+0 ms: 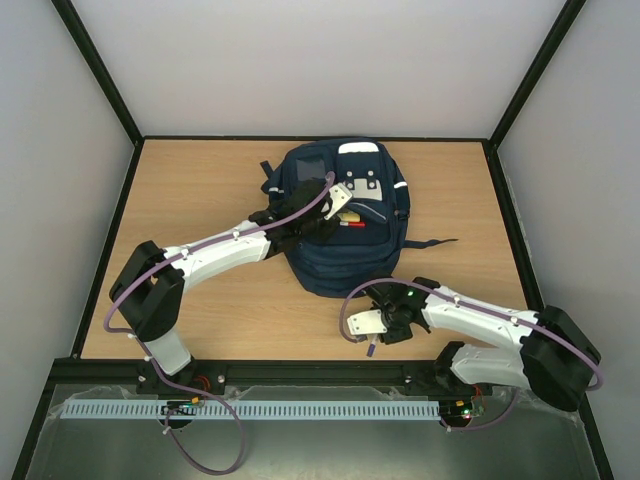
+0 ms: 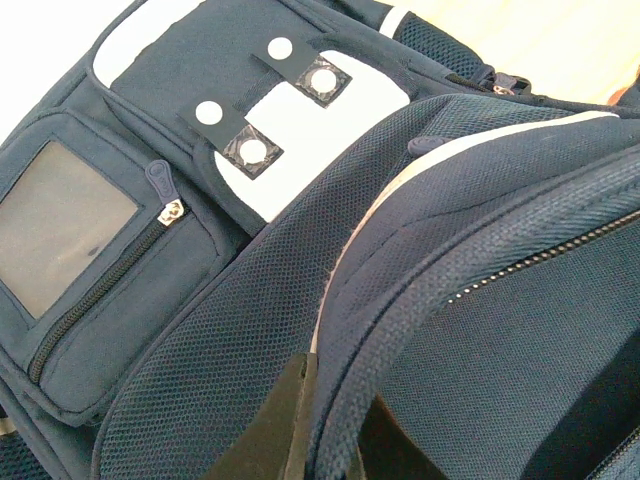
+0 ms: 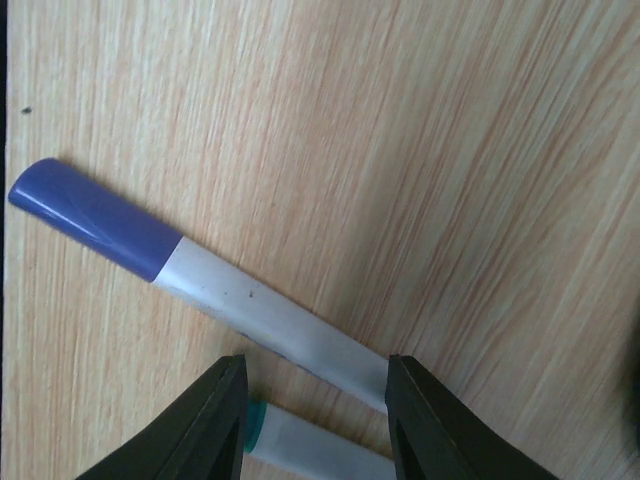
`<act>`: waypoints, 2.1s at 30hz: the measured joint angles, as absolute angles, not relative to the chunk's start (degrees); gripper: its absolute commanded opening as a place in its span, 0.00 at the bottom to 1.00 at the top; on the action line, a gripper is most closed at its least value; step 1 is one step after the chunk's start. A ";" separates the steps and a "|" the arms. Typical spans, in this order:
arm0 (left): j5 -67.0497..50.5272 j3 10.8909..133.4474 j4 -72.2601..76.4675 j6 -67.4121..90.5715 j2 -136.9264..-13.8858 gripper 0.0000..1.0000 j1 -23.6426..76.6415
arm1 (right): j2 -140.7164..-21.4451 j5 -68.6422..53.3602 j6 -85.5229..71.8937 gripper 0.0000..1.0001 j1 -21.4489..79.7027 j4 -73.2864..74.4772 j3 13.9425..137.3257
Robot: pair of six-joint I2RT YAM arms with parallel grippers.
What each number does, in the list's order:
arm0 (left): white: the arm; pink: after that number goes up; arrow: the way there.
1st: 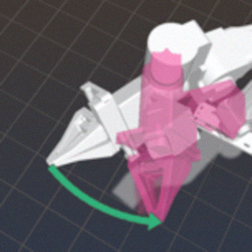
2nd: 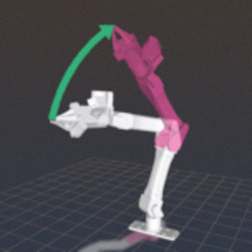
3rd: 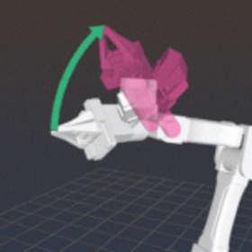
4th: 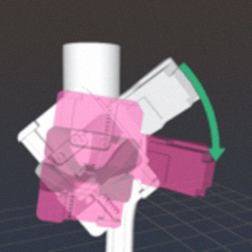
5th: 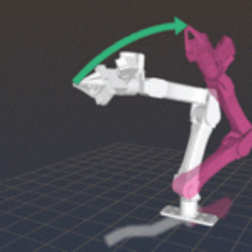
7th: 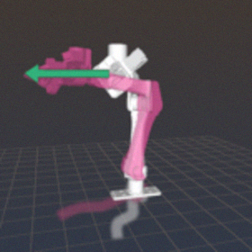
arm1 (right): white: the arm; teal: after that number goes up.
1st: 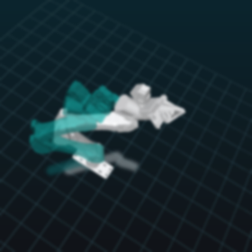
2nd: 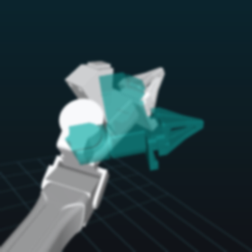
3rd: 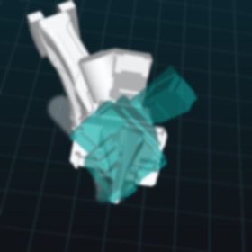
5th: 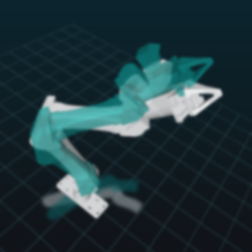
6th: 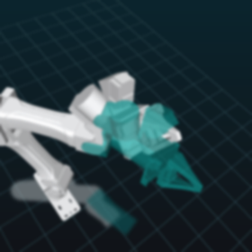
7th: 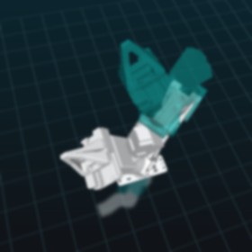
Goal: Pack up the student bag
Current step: Pick up the stationery from the center of the board, then place the stationery in the student bag.
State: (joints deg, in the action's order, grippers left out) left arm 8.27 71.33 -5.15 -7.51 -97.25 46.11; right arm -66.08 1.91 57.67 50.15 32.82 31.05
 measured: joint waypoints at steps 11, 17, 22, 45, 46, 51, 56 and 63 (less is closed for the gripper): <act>7.90 71.42 -5.28 -7.51 -97.25 0.03 46.11 | -71.11 -0.03 55.07 0.29 51.33 31.18 32.42; 7.84 71.42 -5.34 -7.51 -97.25 0.03 46.11 | -74.19 -1.50 53.04 0.22 51.42 31.20 34.37; 7.66 71.42 -5.52 -7.51 -97.25 0.03 46.11 | -75.53 -1.98 51.44 0.14 51.46 31.22 35.22; 7.64 71.75 -5.74 -8.08 -97.25 0.03 46.11 | -69.89 13.85 54.85 0.02 50.09 32.69 51.70; 7.64 71.75 -5.76 -8.08 -97.25 0.03 46.11 | -70.26 14.68 55.31 0.02 49.52 32.10 51.94; 7.64 71.75 -5.76 -8.10 -97.23 0.03 46.11 | -72.79 16.71 56.53 0.02 46.81 28.36 54.11; 7.64 71.75 -5.78 -8.10 -97.19 0.03 46.11 | -75.79 18.33 56.53 0.03 45.58 22.09 55.27; 8.23 71.75 -5.69 -8.12 -97.17 0.03 45.89 | -79.11 18.50 57.74 0.13 45.25 13.89 55.46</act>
State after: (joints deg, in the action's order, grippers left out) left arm 8.23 71.75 -5.69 -8.12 -97.17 45.89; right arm -79.11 18.50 57.74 45.25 13.89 55.46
